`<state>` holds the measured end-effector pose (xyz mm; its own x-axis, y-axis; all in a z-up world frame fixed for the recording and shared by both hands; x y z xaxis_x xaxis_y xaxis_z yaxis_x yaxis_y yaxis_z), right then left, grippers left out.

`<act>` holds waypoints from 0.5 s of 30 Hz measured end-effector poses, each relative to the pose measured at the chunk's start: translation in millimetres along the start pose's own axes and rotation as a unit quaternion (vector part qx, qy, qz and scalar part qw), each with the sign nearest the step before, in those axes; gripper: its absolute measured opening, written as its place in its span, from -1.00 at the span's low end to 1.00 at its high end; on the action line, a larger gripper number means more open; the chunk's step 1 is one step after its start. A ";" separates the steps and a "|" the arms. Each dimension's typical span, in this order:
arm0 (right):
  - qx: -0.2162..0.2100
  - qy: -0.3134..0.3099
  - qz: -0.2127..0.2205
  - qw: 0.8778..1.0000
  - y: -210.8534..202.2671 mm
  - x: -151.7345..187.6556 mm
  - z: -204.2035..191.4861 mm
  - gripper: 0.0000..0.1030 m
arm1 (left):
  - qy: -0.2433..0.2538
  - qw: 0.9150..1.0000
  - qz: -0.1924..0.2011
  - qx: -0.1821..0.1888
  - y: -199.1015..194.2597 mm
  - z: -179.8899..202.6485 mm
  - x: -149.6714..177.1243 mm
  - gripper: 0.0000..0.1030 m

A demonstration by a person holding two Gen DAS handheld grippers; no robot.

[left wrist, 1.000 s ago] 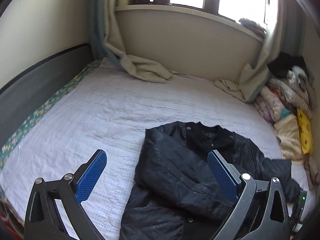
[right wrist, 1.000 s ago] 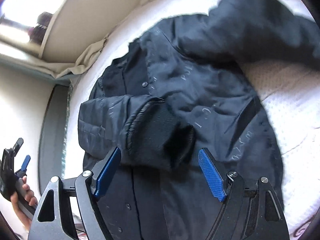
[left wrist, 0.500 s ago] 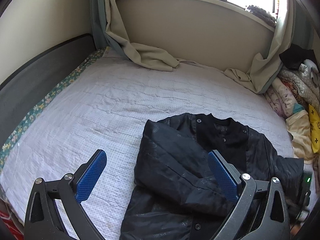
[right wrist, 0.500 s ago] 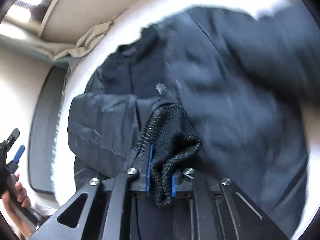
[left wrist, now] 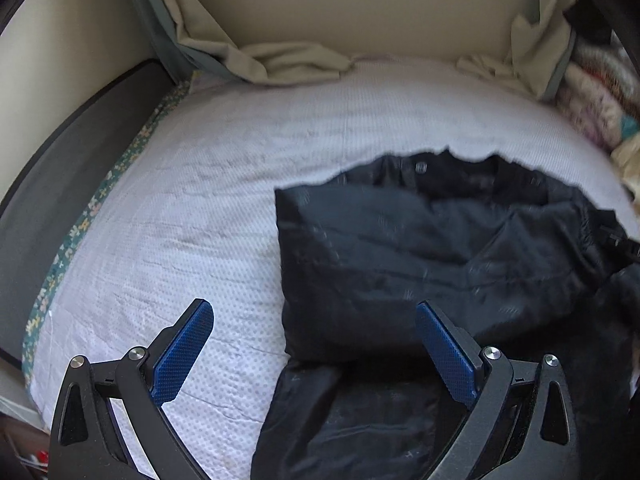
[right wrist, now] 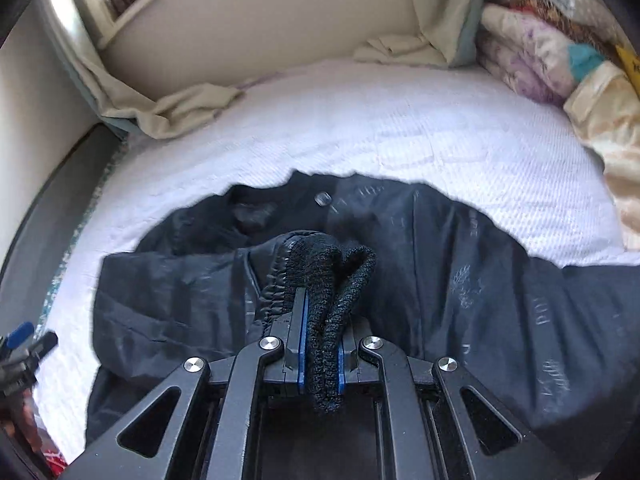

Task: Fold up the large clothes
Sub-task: 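Fold the held sleeve across the jacket body and open the right tool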

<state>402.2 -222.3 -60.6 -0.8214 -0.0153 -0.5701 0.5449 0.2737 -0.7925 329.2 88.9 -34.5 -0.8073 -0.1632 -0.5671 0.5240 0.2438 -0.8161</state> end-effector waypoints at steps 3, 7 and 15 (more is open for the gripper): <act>0.016 0.011 -0.030 0.999 20.3 14.6 9.2 -0.80 | 0.008 0.999 -0.039 0.004 24.3 9.4 9.5 0.98; 0.038 0.037 -0.065 0.996 31.6 24.4 23.8 -0.29 | 0.003 0.998 -0.069 0.005 40.0 13.0 16.5 0.96; 0.025 0.054 0.000 0.998 -30.4 2.7 29.2 0.00 | 0.021 0.999 -0.027 0.029 24.2 31.9 9.2 0.88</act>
Point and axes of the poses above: each gripper's, at about its wrist camera, not at the fingertips, and y roughly the way its jaws point, z to its right, x to its underside, the point moved 4 cm from there along y, roughly the way its jaws point, and after that the axes turned 8 degrees about -y, right-handed, at the moved point
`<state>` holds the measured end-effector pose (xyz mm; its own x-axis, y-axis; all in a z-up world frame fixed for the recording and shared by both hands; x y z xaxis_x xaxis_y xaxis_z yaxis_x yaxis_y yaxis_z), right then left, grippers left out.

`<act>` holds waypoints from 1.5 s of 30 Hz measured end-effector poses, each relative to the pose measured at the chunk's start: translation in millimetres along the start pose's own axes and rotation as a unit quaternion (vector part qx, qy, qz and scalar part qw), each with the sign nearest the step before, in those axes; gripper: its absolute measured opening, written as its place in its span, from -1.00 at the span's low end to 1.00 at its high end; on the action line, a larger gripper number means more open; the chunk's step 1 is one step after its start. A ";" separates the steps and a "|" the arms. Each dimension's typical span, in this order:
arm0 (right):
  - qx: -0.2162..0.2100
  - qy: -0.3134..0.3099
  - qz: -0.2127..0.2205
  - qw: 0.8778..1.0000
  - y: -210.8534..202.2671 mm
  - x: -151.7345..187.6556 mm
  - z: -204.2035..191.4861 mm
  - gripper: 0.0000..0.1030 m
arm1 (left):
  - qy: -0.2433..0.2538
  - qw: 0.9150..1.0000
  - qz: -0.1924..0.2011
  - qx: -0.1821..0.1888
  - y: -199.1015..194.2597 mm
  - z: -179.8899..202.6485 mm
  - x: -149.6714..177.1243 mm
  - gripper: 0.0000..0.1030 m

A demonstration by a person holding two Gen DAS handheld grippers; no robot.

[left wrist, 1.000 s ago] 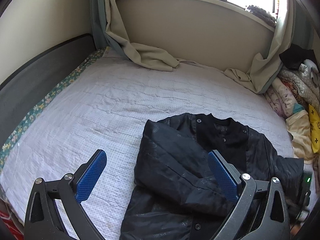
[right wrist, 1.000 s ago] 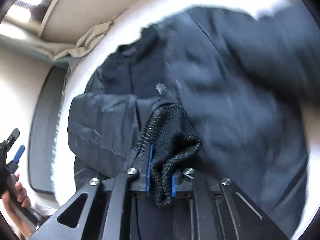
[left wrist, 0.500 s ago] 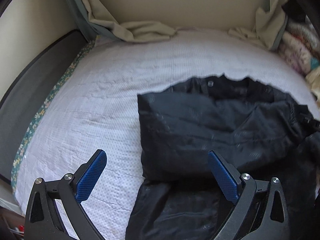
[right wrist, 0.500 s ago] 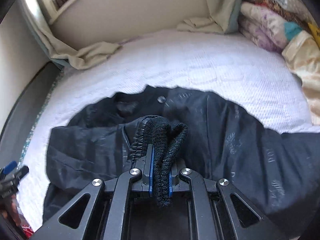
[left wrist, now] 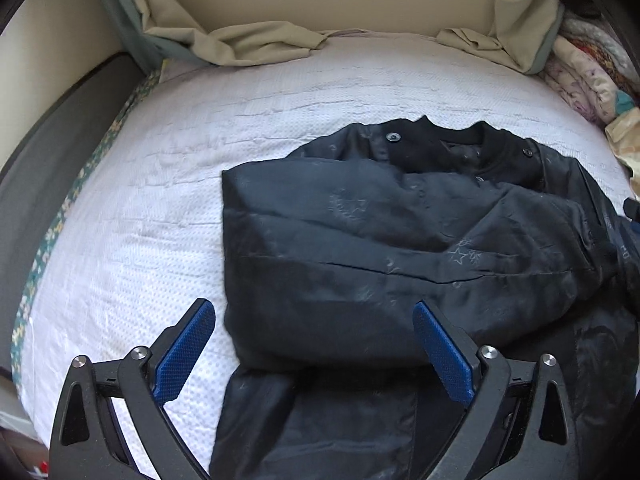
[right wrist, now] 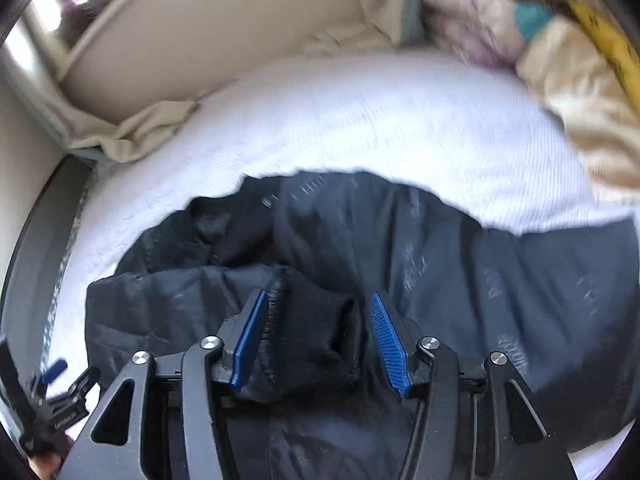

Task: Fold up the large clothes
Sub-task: 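Fold the held sleeve across the jacket body and open the right tool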

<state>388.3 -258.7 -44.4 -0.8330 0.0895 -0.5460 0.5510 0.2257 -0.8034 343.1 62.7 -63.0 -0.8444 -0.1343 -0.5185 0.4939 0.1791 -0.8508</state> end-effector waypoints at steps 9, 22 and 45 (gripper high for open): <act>0.002 -0.101 -0.074 0.992 52.5 45.6 -42.9 -0.85 | -0.007 0.999 -0.053 -0.001 45.9 3.6 12.8 0.53; 0.042 -0.126 -0.060 0.989 84.9 63.0 -37.5 -0.95 | -0.033 0.999 -0.038 0.020 69.6 -4.6 25.0 0.67; 0.003 -0.032 -0.013 0.999 33.8 37.6 -20.5 0.26 | -0.028 0.999 -0.009 0.034 15.9 -0.2 18.9 0.95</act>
Point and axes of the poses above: each gripper's, at about its wrist camera, not at the fingertips, and y roughly the way its jaws point, z to its right, x to its underside, the point moved 4 cm from there along y, roughly the way its jaws point, and after that the axes turned 8 degrees about -y, right-handed, at the moved point
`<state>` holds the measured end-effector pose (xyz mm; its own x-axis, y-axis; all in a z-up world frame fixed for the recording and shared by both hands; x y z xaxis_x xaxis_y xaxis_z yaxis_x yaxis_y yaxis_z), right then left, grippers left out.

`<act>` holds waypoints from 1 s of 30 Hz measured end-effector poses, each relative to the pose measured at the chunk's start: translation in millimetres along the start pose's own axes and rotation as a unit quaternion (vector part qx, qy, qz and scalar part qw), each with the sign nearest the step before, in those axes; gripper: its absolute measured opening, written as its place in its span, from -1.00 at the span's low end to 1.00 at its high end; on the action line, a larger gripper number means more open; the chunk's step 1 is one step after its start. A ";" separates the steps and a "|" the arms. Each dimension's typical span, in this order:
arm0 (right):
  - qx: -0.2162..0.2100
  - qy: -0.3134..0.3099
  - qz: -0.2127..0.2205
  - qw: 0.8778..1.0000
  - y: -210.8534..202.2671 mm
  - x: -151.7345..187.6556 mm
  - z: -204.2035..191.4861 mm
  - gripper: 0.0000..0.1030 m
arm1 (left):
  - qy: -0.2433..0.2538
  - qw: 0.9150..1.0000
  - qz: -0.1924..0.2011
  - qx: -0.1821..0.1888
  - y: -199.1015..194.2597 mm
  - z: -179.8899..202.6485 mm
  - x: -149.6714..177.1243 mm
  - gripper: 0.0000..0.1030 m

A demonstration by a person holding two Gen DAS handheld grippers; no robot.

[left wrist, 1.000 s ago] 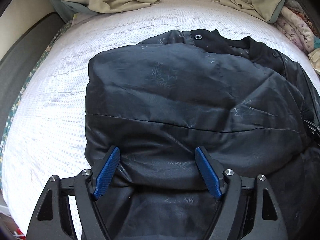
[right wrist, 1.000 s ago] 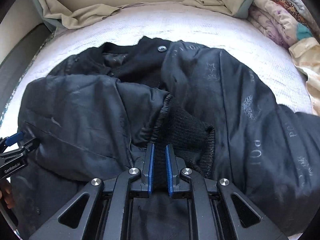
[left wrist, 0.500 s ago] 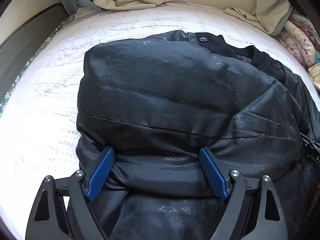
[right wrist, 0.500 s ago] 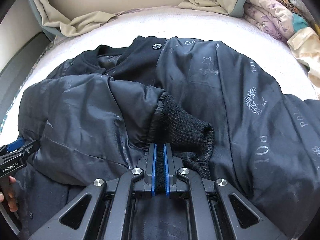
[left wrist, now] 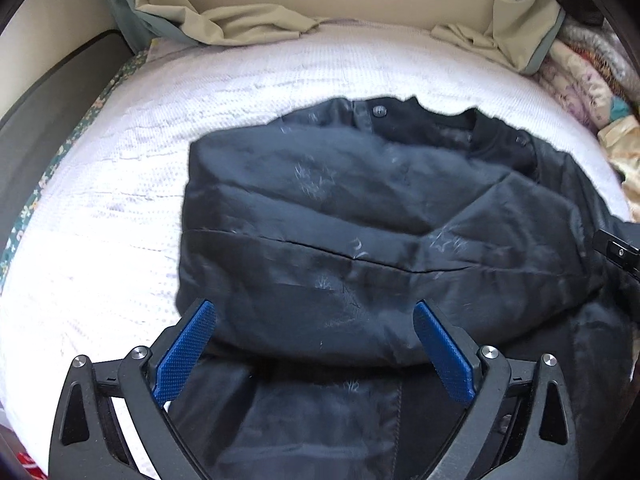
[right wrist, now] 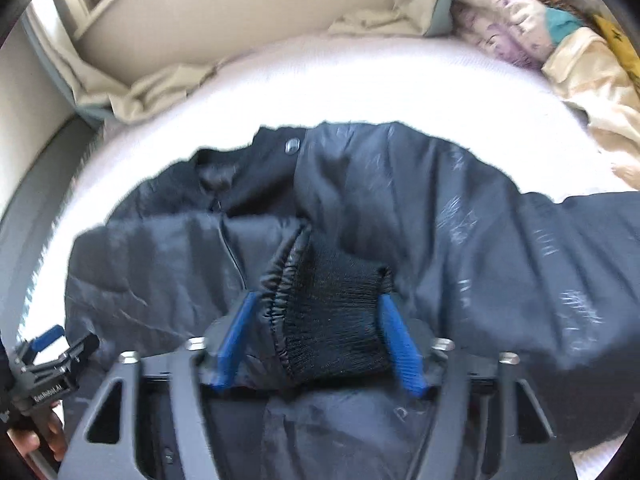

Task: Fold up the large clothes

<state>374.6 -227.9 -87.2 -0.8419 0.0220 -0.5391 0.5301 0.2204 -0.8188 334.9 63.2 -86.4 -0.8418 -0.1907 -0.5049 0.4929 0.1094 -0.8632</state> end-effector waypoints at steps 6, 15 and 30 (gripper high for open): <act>-0.002 -0.001 0.014 1.000 -32.9 -4.5 0.3 0.26 | -0.011 0.999 0.025 0.019 -36.8 0.0 -4.1 0.95; 0.066 -0.007 0.080 0.995 -130.8 -12.3 26.3 0.40 | -0.007 0.998 0.050 0.038 -72.6 1.0 0.7 0.95; 0.132 0.219 0.067 0.964 -219.5 71.8 243.2 0.49 | 0.004 0.996 0.067 0.053 -108.9 -7.0 19.7 0.95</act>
Point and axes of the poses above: each gripper's, at about its wrist camera, not at the fingertips, and y roughly the way its jaws point, z to its right, x to its underside, the point moved 4 cm from there along y, roughly the way its jaws point, and after that the axes turned 8 degrees about -y, right-handed, at the moved point
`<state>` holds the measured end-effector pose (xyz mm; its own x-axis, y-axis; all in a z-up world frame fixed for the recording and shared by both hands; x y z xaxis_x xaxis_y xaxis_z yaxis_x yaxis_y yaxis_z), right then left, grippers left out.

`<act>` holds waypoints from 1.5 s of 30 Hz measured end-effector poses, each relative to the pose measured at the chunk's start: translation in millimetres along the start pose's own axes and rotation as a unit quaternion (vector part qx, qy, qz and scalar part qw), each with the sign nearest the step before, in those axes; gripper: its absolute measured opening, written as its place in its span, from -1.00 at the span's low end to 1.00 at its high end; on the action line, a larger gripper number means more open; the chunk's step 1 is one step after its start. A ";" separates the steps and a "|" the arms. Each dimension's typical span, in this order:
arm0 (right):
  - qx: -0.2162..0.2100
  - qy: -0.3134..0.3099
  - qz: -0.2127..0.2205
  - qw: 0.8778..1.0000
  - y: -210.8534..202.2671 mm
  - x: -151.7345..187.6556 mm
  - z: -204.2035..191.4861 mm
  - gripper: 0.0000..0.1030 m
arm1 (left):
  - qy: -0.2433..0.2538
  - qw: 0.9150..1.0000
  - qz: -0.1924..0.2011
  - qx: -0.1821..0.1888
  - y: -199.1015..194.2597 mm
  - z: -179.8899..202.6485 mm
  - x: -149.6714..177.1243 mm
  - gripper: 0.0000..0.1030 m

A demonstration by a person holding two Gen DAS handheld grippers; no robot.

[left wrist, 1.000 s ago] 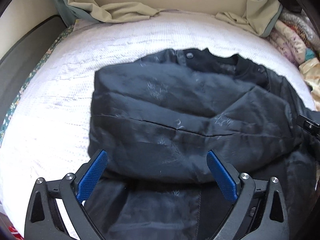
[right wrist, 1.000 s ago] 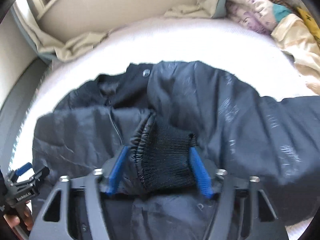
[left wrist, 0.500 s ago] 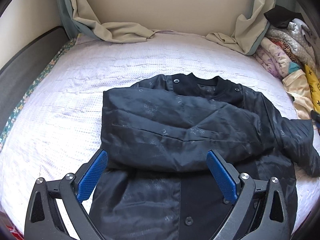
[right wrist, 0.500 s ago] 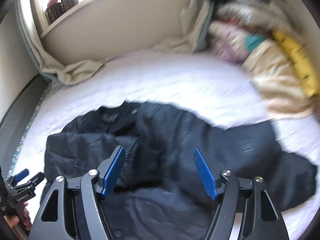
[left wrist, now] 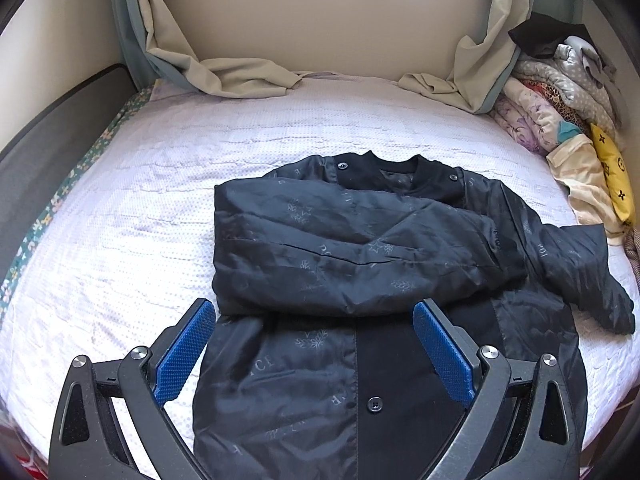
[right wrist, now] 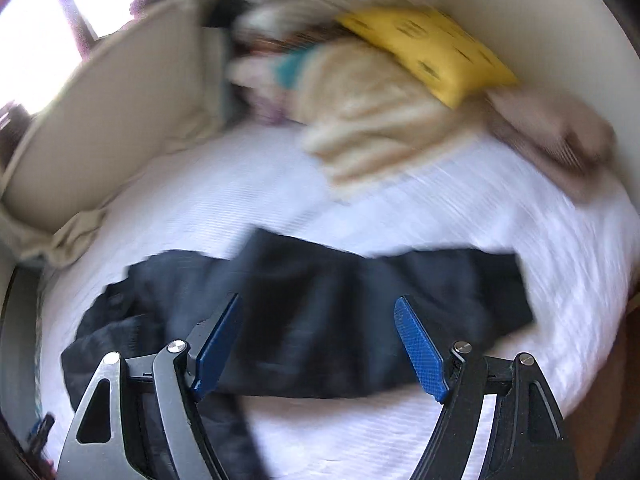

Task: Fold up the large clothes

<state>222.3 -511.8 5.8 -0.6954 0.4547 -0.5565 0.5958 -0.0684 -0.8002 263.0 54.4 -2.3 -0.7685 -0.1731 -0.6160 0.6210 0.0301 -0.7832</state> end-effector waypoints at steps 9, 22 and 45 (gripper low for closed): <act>-0.005 0.229 -0.010 0.973 11.2 22.8 142.8 0.49 | -0.006 1.000 0.003 0.013 -2.9 10.6 -5.3 0.95; -0.039 0.377 -0.032 0.925 60.2 64.9 195.8 0.50 | -0.003 1.000 0.001 0.014 -0.2 19.8 -4.3 0.95; 0.061 0.008 0.123 0.991 -24.9 -13.9 20.7 -0.90 | -0.045 0.999 0.012 0.025 -10.8 -6.6 -16.7 0.95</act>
<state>208.8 -534.8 28.8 -0.5283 0.4242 -0.7355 0.6933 -0.2844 -0.6621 268.1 63.5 15.8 -0.7381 -0.2615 -0.6220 0.6472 -0.0136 -0.7622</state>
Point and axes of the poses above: each gripper's, at about its wrist camera, not at the fingertips, and y roughly the way its jaws point, z to its right, x to its underside, the point moved 4 cm from there along y, roughly the way its jaws point, and after that the axes turned 8 degrees about -y, right-handed, at the moved point
